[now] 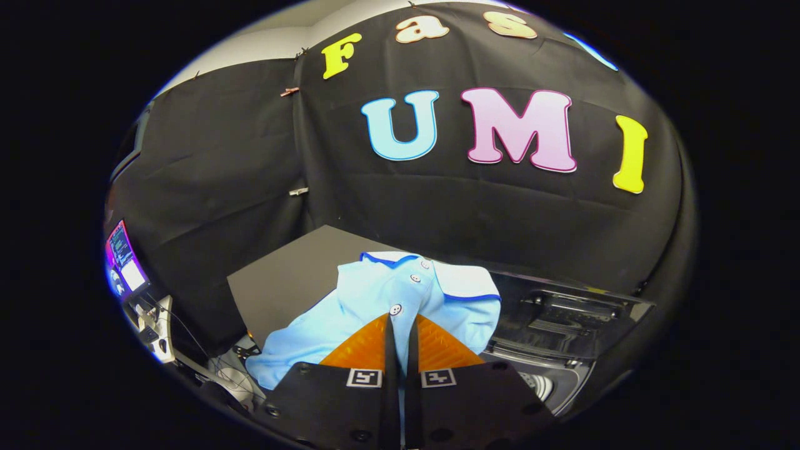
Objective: Put the clothes into the washing machine and then close the washing machine lid.
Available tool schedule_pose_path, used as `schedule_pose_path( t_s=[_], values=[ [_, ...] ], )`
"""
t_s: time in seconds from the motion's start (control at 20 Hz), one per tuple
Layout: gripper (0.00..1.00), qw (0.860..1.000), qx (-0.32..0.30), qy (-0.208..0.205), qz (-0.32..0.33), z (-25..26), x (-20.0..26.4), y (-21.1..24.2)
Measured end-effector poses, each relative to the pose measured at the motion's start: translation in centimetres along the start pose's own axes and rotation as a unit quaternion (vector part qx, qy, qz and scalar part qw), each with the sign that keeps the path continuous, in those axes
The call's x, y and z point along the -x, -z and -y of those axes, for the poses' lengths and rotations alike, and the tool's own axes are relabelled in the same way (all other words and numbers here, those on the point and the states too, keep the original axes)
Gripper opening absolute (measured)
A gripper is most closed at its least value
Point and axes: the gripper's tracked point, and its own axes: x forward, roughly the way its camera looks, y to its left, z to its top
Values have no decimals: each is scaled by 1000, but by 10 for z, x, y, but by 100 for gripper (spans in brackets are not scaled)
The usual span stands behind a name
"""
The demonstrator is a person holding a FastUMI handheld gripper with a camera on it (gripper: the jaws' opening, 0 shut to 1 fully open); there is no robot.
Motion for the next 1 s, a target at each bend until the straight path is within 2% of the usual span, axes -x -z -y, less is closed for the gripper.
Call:
schedule_pose_path(
  t_s=[0.25,0.55,1.0],
  values=[
    [8,999,-17,33,10,39,20,5],
    [8,996,-41,79,1,89,31,31],
    [8,992,-42,115,-31,141,31,70]
  ],
)
